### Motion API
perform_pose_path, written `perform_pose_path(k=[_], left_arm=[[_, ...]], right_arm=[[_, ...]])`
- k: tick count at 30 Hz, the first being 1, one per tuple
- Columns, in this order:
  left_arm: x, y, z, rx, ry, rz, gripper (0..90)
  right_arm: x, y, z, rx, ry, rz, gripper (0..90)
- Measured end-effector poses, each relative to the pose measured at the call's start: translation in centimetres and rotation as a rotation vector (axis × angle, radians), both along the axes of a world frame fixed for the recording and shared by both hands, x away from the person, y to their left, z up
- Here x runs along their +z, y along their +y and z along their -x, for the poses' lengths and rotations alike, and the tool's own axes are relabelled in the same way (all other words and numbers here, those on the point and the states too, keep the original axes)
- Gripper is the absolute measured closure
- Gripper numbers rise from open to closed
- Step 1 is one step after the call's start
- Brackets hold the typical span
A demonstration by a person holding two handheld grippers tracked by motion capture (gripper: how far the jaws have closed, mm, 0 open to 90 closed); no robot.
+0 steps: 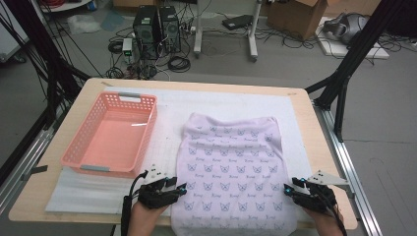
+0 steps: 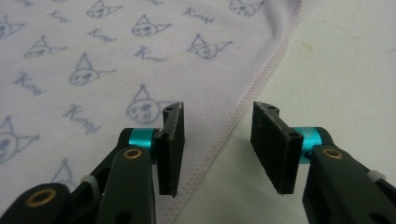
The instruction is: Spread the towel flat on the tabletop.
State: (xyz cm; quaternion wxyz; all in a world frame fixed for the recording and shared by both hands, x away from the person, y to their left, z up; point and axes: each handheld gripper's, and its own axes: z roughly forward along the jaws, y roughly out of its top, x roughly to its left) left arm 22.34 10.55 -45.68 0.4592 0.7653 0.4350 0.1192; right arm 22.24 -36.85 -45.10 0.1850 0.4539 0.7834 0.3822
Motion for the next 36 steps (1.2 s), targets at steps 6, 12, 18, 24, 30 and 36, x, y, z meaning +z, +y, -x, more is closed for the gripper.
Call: perform_pose_path(k=[6,12,18,24,30,36], left_arm=[[-0.1,0.3,1.1,0.032,-0.026,-0.036,87.1],[0.0,1.6,3.1,0.047,-0.011,-0.022,87.8],[0.1,2.4,5.4,0.020,0.009,-0.020,87.9],[0.2,2.0,4.7,0.042,-0.037,0.019,57.6],[0.2,1.8,2.3,0.061,-0.031,0.026,52.7],[-0.3,0.5,1.4,0.045,-0.077,-0.067,73.3]], right_arm=[[0.1,-0.2,0.6,0.011,0.017,0.000,85.0],[0.2,-0.7,2.0,0.004,0.035,-0.023,86.6],[0.5,-1.3,4.6,0.041,0.046,-0.025,86.9],[0.8,-1.3,6.2,0.039,0.038,-0.027,74.7],[1.2,-0.9,5.0,-0.025,0.005,-0.041,66.3],[0.8,-0.2,4.0,-0.035,0.003,-0.024,65.2]])
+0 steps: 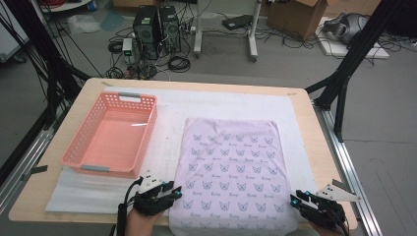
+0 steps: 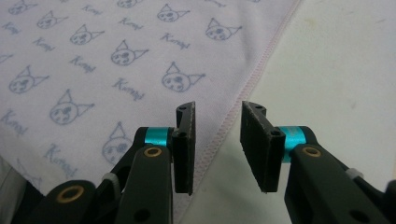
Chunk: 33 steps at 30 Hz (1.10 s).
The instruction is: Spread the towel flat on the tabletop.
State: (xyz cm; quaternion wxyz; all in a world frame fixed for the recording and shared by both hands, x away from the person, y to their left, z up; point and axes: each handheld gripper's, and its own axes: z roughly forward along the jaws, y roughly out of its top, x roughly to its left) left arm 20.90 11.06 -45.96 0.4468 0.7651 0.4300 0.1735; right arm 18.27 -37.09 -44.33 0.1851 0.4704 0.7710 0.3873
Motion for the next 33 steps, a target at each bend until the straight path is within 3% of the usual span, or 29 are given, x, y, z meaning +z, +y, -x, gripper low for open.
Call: perform_pose_path(k=[1,2,4,8,9,11,12,13,19,20,22,25,29,33], left_arm=[[0.1,0.1,0.0,-0.006,0.014,0.007,83.9],[0.2,0.1,0.1,-0.001,0.026,0.002,87.2],[0.4,0.4,0.7,0.007,0.028,-0.024,87.9],[0.4,1.6,2.1,0.007,0.044,0.006,87.7],[0.3,1.7,2.2,0.006,0.038,0.007,86.0],[0.3,1.8,2.1,0.015,0.043,0.040,68.3],[0.3,1.7,2.0,0.023,0.044,0.049,60.3],[0.3,1.6,1.9,0.024,0.043,0.051,53.2],[0.7,1.8,1.0,0.029,0.020,0.096,44.7],[0.8,1.8,0.7,0.027,0.015,0.107,44.5],[1.0,1.6,0.0,0.016,0.010,0.125,44.5],[1.0,1.4,-0.9,0.006,0.009,0.135,45.0],[1.1,1.2,-1.9,0.007,0.005,0.141,47.0],[1.2,1.3,-2.8,0.011,0.009,0.146,47.7]], right_arm=[[0.0,0.0,-0.1,-0.002,-0.004,0.001,65.2],[0.0,0.0,-0.2,-0.009,-0.002,-0.003,65.2],[0.0,0.0,-0.4,-0.025,-0.001,-0.006,65.2],[-0.2,0.4,-0.8,-0.023,0.008,-0.012,63.9],[-0.2,0.6,-0.9,-0.013,0.012,-0.008,63.8],[-0.5,1.3,-1.0,0.002,0.037,0.019,67.1],[-0.5,1.5,-0.9,-0.004,0.025,0.040,76.7],[-0.3,1.4,-0.8,0.020,0.043,0.028,87.2],[0.2,0.3,0.9,0.007,0.061,0.100,88.8],[0.3,0.1,1.2,0.013,0.074,0.097,85.9],[0.5,-0.1,1.3,-0.001,0.059,0.127,61.8],[0.8,-0.4,0.6,-0.020,0.025,0.079,54.7],[1.0,-0.2,-1.1,-0.050,-0.022,0.029,55.0],[0.8,-0.2,-3.2,-0.074,-0.029,-0.003,58.0]])
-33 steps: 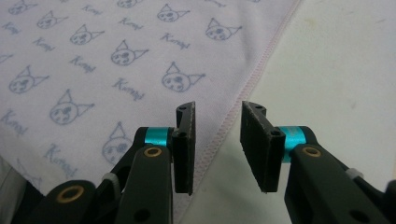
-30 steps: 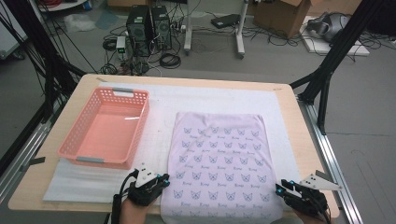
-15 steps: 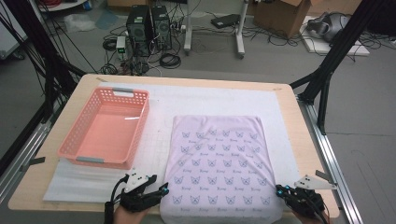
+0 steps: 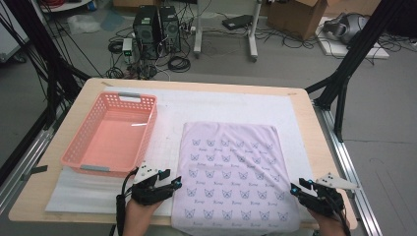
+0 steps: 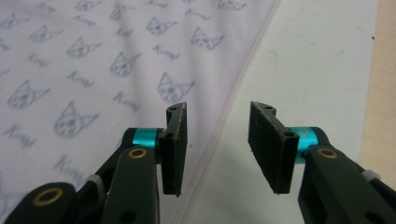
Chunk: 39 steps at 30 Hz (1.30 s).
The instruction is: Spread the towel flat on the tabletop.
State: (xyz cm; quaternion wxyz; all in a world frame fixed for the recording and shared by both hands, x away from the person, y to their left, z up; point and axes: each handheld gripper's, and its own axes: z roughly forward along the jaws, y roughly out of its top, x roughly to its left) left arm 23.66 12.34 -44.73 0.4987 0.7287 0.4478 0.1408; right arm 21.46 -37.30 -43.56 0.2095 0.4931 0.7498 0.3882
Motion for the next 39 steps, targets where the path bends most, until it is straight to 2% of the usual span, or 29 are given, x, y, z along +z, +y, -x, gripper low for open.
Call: perform_pose_path(k=[6,8,11,14,15,17,18,20,22,28,32,35,39], left_arm=[[-0.2,-0.2,-0.8,-0.009,0.002,-0.008,46.3],[-0.2,-0.2,-1.0,-0.016,-0.006,-0.015,45.4],[-0.2,-0.3,-1.3,-0.025,-0.021,-0.004,44.0],[-0.2,-0.1,-1.8,-0.030,-0.031,0.010,41.9],[-0.2,0.0,-1.9,-0.028,-0.034,0.015,41.3],[-0.2,0.1,-2.0,-0.028,-0.040,0.028,40.6],[-0.2,0.1,-2.1,-0.028,-0.041,0.030,40.1],[-0.2,0.1,-2.1,-0.031,-0.049,0.034,39.6],[-0.1,0.1,-2.0,-0.032,-0.061,0.042,38.4],[0.2,0.3,-1.9,-0.029,-0.097,0.060,33.8],[0.4,0.1,-2.0,-0.021,-0.114,0.053,26.6],[0.4,0.0,-2.0,-0.023,-0.113,0.051,22.8],[0.4,0.1,-2.1,-0.041,-0.117,0.056,22.4]], right_arm=[[-0.4,-0.1,-3.4,-0.017,0.006,-0.023,69.0],[-0.7,0.1,-4.8,-0.023,0.012,-0.023,69.9],[-1.3,0.7,-6.6,-0.023,0.020,-0.020,69.8],[-1.5,1.3,-7.3,-0.019,0.035,0.023,76.4],[-1.4,1.3,-7.4,-0.031,0.035,0.038,79.4],[-1.1,1.3,-7.3,-0.069,0.024,0.101,79.8],[-1.2,1.3,-7.2,-0.082,0.019,0.105,77.1],[-1.3,0.9,-7.0,-0.091,0.005,0.090,66.1],[-1.2,0.4,-6.5,-0.066,-0.001,0.041,61.5],[0.2,-0.8,-4.5,0.028,-0.062,-0.027,49.4],[0.4,-1.0,-4.1,0.043,-0.094,-0.082,39.5],[0.3,-0.6,-4.2,0.071,-0.098,-0.061,38.1],[0.2,-0.3,-4.4,0.058,-0.108,-0.062,31.3]])
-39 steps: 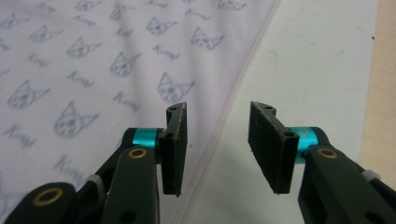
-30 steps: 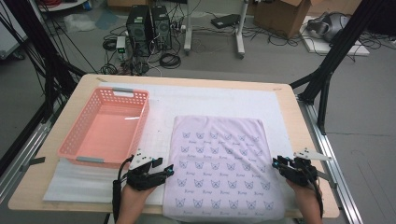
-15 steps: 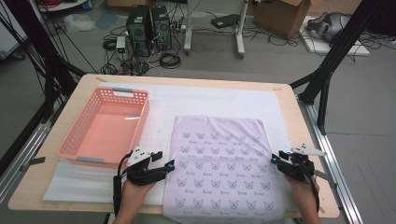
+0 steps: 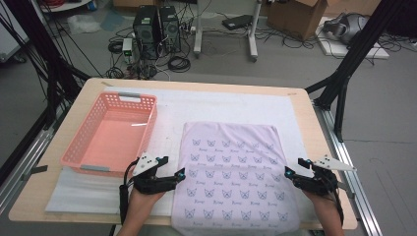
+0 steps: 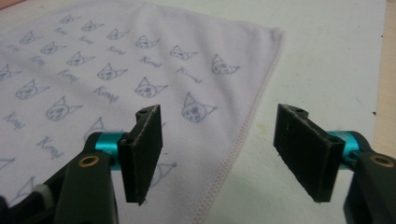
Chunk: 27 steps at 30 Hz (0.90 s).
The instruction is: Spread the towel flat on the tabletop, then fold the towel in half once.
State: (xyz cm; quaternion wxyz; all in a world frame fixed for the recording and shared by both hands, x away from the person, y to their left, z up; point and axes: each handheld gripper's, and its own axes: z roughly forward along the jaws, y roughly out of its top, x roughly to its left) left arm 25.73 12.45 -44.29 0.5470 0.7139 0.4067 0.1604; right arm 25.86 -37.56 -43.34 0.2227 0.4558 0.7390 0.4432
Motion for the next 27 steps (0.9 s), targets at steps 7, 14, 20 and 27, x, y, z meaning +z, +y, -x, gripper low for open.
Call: perform_pose_path(k=[7,14,20,27], left_arm=[[-0.1,-0.3,-0.2,-0.010,-0.008,-0.002,26.0],[-0.1,-0.2,-0.3,0.000,-0.009,-0.009,26.7],[-0.3,-0.4,-1.0,0.006,0.008,-0.013,27.2],[-0.1,-1.2,-2.8,0.003,0.048,-0.034,30.3]], right_arm=[[-0.1,-0.2,0.4,0.005,0.009,0.006,29.6],[-0.2,-0.1,0.4,0.001,0.016,0.008,29.6],[-0.5,0.0,0.2,0.000,0.026,0.010,29.6],[-0.5,-0.4,-1.2,-0.023,0.040,-0.016,29.9]])
